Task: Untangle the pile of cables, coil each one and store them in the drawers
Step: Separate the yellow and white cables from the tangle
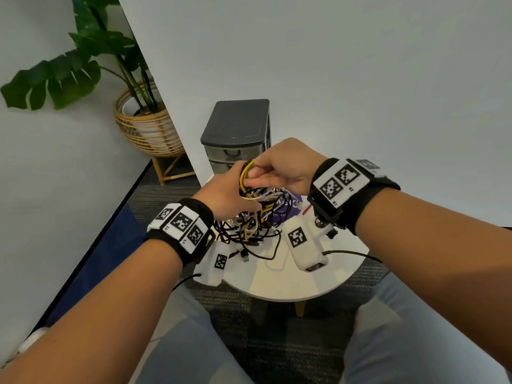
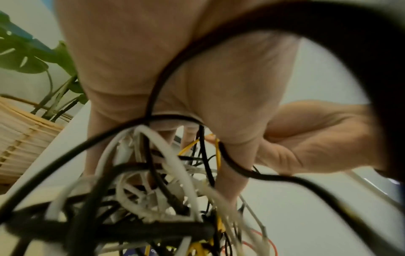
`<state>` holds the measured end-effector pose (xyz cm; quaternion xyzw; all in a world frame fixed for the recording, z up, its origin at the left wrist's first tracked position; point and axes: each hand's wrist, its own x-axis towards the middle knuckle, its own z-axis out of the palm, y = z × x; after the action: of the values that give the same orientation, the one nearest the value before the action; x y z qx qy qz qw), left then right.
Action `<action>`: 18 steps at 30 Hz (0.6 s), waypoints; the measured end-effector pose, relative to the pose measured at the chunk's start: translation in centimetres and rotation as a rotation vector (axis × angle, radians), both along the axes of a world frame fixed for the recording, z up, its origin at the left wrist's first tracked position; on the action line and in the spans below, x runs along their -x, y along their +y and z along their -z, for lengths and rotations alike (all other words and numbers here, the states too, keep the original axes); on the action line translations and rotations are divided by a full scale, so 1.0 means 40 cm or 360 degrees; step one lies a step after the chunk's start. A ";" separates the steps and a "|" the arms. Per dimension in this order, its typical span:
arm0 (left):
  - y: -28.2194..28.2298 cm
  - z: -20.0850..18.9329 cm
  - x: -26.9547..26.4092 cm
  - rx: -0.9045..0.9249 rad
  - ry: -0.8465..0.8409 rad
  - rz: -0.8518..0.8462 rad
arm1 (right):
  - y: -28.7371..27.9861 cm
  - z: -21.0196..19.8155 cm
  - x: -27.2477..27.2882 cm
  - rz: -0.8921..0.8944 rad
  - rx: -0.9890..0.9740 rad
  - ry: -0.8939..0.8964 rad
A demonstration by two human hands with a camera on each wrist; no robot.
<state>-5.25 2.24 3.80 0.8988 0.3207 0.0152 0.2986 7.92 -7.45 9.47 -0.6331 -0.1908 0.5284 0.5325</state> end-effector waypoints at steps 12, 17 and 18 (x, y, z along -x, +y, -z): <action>0.035 0.032 0.019 0.0280 -0.0053 -0.0064 | -0.090 0.171 0.000 -0.1038 0.0412 -0.1559; 0.029 0.033 0.041 0.0449 -0.0099 -0.0173 | -0.083 0.227 -0.011 -0.1144 0.0409 -0.1898; 0.025 0.036 0.044 0.0472 -0.0088 -0.0227 | -0.084 0.235 -0.014 -0.1115 0.0375 -0.1900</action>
<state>-7.00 3.24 2.35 0.8189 0.3742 0.0134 0.4350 8.47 -10.81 0.07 -0.7698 -0.5848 0.2479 0.0629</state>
